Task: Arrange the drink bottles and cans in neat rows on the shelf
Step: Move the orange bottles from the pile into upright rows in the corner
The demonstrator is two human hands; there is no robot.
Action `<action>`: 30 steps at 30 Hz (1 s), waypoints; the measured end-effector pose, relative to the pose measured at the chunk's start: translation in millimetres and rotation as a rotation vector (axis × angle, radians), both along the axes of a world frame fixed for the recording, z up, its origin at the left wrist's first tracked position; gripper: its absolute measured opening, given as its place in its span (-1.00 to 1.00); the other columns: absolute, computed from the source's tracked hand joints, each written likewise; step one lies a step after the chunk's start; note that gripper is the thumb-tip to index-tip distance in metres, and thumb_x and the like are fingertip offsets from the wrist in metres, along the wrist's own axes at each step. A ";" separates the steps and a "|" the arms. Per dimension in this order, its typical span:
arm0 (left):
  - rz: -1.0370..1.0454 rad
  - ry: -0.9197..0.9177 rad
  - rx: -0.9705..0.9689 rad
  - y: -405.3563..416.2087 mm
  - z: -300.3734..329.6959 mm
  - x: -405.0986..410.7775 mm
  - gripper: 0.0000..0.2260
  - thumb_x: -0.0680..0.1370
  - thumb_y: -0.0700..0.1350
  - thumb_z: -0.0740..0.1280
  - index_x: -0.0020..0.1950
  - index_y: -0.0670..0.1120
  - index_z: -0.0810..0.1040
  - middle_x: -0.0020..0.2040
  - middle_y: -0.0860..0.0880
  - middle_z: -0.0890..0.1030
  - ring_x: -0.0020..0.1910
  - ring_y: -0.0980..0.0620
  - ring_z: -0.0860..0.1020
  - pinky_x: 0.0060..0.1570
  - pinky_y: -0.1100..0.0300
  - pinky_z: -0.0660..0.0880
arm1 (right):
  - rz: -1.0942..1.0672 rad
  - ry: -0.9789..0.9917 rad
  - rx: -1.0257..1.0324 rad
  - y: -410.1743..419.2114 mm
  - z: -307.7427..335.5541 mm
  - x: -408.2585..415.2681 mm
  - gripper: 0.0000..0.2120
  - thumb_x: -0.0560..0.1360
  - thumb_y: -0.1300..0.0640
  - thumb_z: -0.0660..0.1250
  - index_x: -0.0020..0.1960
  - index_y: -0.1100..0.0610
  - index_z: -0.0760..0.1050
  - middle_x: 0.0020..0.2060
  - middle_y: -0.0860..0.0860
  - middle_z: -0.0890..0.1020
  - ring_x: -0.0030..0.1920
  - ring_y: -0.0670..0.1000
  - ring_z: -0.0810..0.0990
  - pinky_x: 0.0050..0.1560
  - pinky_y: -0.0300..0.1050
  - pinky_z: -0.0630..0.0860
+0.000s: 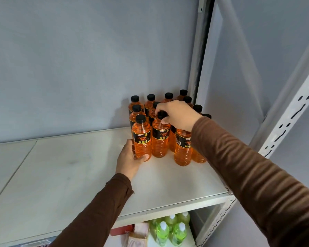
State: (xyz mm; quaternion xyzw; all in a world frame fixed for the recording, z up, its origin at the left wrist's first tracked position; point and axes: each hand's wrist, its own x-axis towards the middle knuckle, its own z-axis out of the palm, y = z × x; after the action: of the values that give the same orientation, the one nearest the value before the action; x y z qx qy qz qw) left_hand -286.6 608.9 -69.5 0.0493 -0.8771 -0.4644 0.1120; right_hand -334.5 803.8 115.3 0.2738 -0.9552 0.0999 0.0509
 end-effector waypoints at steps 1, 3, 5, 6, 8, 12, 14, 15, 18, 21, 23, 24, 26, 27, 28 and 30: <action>0.007 0.003 -0.007 0.1 -0.6 -0.3 -0.46 0.43 0.09 0.53 0.29 0.11 0.33 0.27 0.04 0.56 0.19 0.00 0.57 0.22 -0.01 0.55 | -0.001 0.001 0.000 0.0 0.1 -0.2 -0.66 0.54 0.14 0.39 0.30 0.01 0.49 0.16 0.11 0.61 0.11 0.14 0.59 0.09 0.02 0.56; 0.019 0.009 -0.014 0.3 -1.3 -0.2 -0.47 0.43 0.09 0.53 0.27 0.12 0.33 0.24 0.04 0.57 0.18 0.00 0.58 0.20 0.01 0.56 | -0.004 0.003 0.000 0.3 0.2 0.0 -0.67 0.54 0.14 0.38 0.30 0.02 0.49 0.15 0.10 0.62 0.10 0.13 0.60 0.07 0.01 0.56; 0.024 0.013 -0.015 1.3 -1.2 0.7 -0.49 0.43 0.08 0.53 0.25 0.13 0.33 0.22 0.05 0.58 0.16 0.01 0.58 0.17 0.05 0.56 | -0.007 0.005 0.007 0.3 0.2 0.7 -0.66 0.54 0.14 0.38 0.31 0.02 0.49 0.15 0.11 0.62 0.09 0.13 0.60 0.08 0.01 0.57; 0.024 0.011 -0.014 1.6 -1.0 1.4 -0.49 0.43 0.08 0.53 0.24 0.13 0.33 0.22 0.05 0.58 0.15 0.02 0.58 0.16 0.09 0.55 | -0.008 0.004 0.007 0.1 0.1 1.5 -0.65 0.54 0.15 0.38 0.32 0.02 0.49 0.15 0.11 0.62 0.10 0.14 0.60 0.09 0.02 0.57; 0.013 -0.004 -0.005 1.0 0.1 3.5 -0.50 0.43 0.08 0.53 0.24 0.15 0.32 0.21 0.08 0.57 0.15 0.04 0.57 0.10 0.20 0.51 | -0.014 -0.001 0.003 -0.6 -0.6 3.3 -0.62 0.55 0.16 0.37 0.35 0.02 0.47 0.20 0.12 0.61 0.14 0.15 0.59 0.14 0.05 0.55; -0.063 -0.047 -0.026 -9.4 7.2 13.5 -0.51 0.46 0.08 0.50 0.28 0.13 0.34 0.21 0.13 0.55 0.22 0.06 0.54 0.08 0.37 0.41 | -0.036 0.034 -0.007 -1.0 -3.6 9.9 -0.53 0.56 0.11 0.37 0.44 0.00 0.41 0.31 0.10 0.54 0.24 0.14 0.55 0.22 0.03 0.52; -0.099 -0.056 -0.094 -20.2 13.2 21.7 -0.49 0.49 0.06 0.48 0.37 0.07 0.36 0.35 0.06 0.51 0.33 0.03 0.47 0.24 0.23 0.39 | -0.038 0.102 -0.039 -2.4 -6.4 16.7 -0.52 0.55 0.07 0.37 0.45 0.01 0.40 0.31 0.07 0.52 0.26 0.12 0.53 0.23 0.01 0.52; -0.104 -0.057 -0.145 -27.1 18.1 27.1 -0.47 0.50 0.05 0.47 0.41 0.06 0.35 0.41 0.04 0.47 0.38 0.01 0.44 0.29 0.18 0.37 | -0.029 0.146 -0.075 -4.1 -8.5 21.6 -0.52 0.55 0.07 0.38 0.44 0.02 0.41 0.33 0.06 0.51 0.29 0.12 0.49 0.26 0.00 0.49; -0.091 -0.023 -0.308 -52.4 35.6 47.6 -0.41 0.54 0.07 0.42 0.52 0.06 0.29 0.50 0.06 0.37 0.45 0.04 0.34 0.40 0.18 0.27 | 0.008 0.281 -0.178 -13.7 -17.8 42.3 -0.54 0.54 0.07 0.39 0.42 0.03 0.44 0.33 0.02 0.50 0.36 0.10 0.39 0.31 -0.01 0.42; -0.080 0.042 -0.427 -83.5 51.6 70.7 -0.40 0.54 0.07 0.41 0.53 0.04 0.30 0.49 0.06 0.36 0.45 0.09 0.28 0.38 0.27 0.19 | 0.040 0.382 -0.257 -34.8 -31.0 66.0 -0.60 0.52 0.09 0.40 0.34 0.07 0.51 0.23 0.01 0.55 0.24 0.09 0.40 0.21 -0.07 0.43; -0.056 0.057 -0.468 -109.2 58.4 89.2 -0.40 0.53 0.06 0.42 0.53 0.02 0.31 0.49 0.07 0.36 0.45 0.11 0.25 0.38 0.27 0.21 | 0.067 0.396 -0.302 -57.8 -41.6 81.9 -0.65 0.50 0.10 0.40 0.28 0.10 0.54 0.16 0.01 0.57 0.15 0.08 0.39 0.14 -0.10 0.40; -0.040 0.058 -0.483 -122.6 60.6 98.1 -0.40 0.53 0.05 0.43 0.53 0.02 0.31 0.49 0.07 0.36 0.45 0.12 0.24 0.38 0.27 0.21 | 0.080 0.386 -0.304 -70.2 -46.9 88.9 -0.65 0.50 0.09 0.40 0.27 0.10 0.55 0.14 0.01 0.57 0.13 0.07 0.39 0.13 -0.11 0.39; -0.003 0.051 -0.510 -151.5 62.2 116.5 -0.38 0.52 0.05 0.43 0.54 0.02 0.30 0.49 0.07 0.35 0.46 0.12 0.23 0.38 0.30 0.16 | 0.106 0.350 -0.295 -97.7 -57.9 101.8 -0.64 0.51 0.04 0.40 0.28 0.10 0.54 0.13 0.01 0.57 0.14 0.08 0.39 0.16 -0.09 0.39; 0.015 0.043 -0.519 -166.6 62.4 126.1 -0.38 0.53 0.06 0.43 0.54 0.02 0.30 0.50 0.07 0.35 0.46 0.11 0.23 0.39 0.29 0.15 | 0.120 0.326 -0.290 -112.7 -63.2 107.8 -0.62 0.51 0.01 0.39 0.30 0.08 0.53 0.14 0.01 0.57 0.16 0.09 0.39 0.19 -0.07 0.40; 0.032 0.033 -0.523 -182.0 62.4 136.2 -0.37 0.53 0.06 0.43 0.54 0.02 0.29 0.50 0.06 0.34 0.47 0.10 0.22 0.40 0.27 0.16 | 0.130 0.300 -0.279 -128.8 -68.3 114.3 -0.60 0.52 -0.02 0.38 0.32 0.06 0.52 0.16 0.01 0.56 0.19 0.09 0.40 0.23 -0.05 0.39; 0.066 0.017 -0.524 -215.0 61.6 158.5 -0.37 0.53 0.07 0.42 0.55 0.02 0.28 0.51 0.05 0.33 0.48 0.08 0.22 0.41 0.26 0.15 | 0.150 0.259 -0.254 -165.0 -77.5 128.1 -0.56 0.52 -0.05 0.37 0.37 0.02 0.48 0.22 -0.01 0.55 0.25 0.08 0.40 0.27 -0.04 0.38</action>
State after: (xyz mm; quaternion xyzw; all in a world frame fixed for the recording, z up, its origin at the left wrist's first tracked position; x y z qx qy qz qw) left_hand -128.1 393.8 -8.0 0.0433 -0.9644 -0.2179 0.1433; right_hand -206.3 638.8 37.8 0.3461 -0.8973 0.1870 0.2001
